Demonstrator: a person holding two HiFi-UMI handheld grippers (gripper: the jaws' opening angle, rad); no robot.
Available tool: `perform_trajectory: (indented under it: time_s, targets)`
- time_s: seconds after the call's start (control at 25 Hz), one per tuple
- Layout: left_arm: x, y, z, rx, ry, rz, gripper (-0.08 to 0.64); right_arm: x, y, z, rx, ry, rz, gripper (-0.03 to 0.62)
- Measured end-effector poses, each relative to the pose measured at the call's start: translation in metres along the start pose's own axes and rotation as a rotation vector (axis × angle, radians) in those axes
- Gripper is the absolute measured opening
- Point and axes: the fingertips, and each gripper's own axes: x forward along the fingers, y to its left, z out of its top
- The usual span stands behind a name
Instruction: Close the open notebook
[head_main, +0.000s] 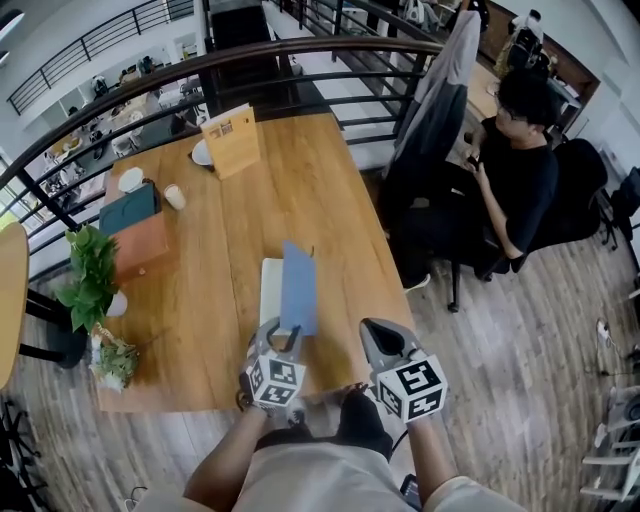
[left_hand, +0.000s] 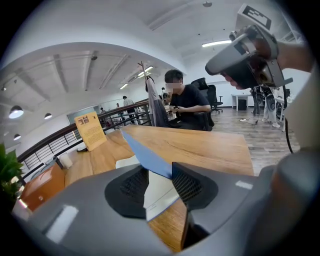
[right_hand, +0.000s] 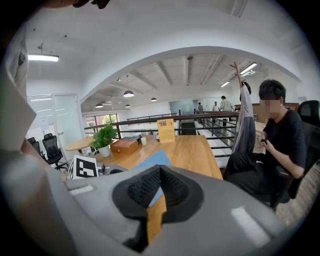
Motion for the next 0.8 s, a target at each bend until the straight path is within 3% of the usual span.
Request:
perform_trajectory:
  time_s: [0.8]
  targets:
    - [0.015, 0.025, -0.063, -0.142, 0.16, 0.039, 0.219, 0.017, 0.008, -0.01, -0.01, 0.042, 0.023, 0.0]
